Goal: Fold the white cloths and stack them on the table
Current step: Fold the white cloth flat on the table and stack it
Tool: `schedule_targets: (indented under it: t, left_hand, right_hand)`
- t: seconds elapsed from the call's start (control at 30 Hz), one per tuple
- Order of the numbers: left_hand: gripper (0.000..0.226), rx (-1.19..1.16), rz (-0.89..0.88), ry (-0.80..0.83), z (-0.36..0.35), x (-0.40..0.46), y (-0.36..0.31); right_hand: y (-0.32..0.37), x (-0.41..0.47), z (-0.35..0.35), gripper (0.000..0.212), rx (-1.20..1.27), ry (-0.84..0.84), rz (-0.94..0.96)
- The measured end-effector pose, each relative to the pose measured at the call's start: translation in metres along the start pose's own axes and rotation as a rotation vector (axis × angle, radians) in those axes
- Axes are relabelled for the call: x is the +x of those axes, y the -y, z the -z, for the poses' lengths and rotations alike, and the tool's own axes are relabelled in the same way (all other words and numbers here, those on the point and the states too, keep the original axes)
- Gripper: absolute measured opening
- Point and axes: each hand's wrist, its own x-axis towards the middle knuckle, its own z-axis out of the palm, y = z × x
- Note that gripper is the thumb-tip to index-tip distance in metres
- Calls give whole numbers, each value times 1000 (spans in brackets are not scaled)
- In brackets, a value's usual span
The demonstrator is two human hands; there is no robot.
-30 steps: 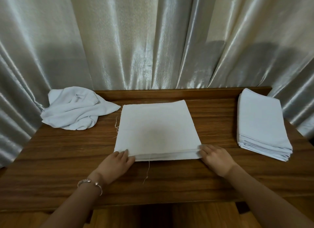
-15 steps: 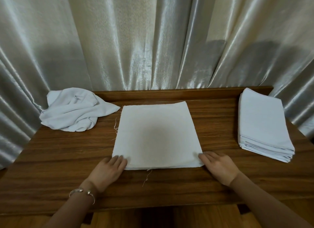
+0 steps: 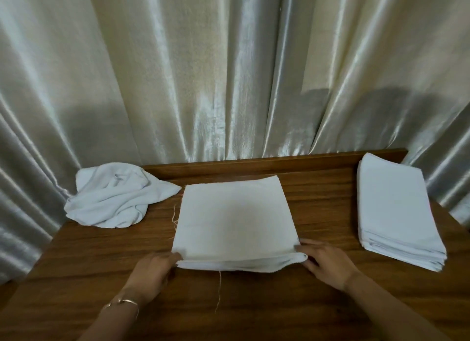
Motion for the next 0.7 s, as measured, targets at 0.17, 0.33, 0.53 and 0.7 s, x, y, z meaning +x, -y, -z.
schedule_targets:
  t: [0.17, 0.33, 0.53, 0.7]
  left_hand:
    - [15, -319, 229, -95, 25, 35, 2]
    - [20, -714, 435, -203, 36, 77, 11]
    - [22, -903, 483, -245, 29, 130, 22]
    - [34, -755, 511, -385, 9, 178, 35]
  right_hand:
    - [-2, 28, 27, 27, 156, -5, -133]
    - [2, 66, 44, 19, 451, -121, -281]
    - [2, 124, 45, 17, 862, -194, -480]
    - [-3, 169, 34, 13, 815, -306, -579]
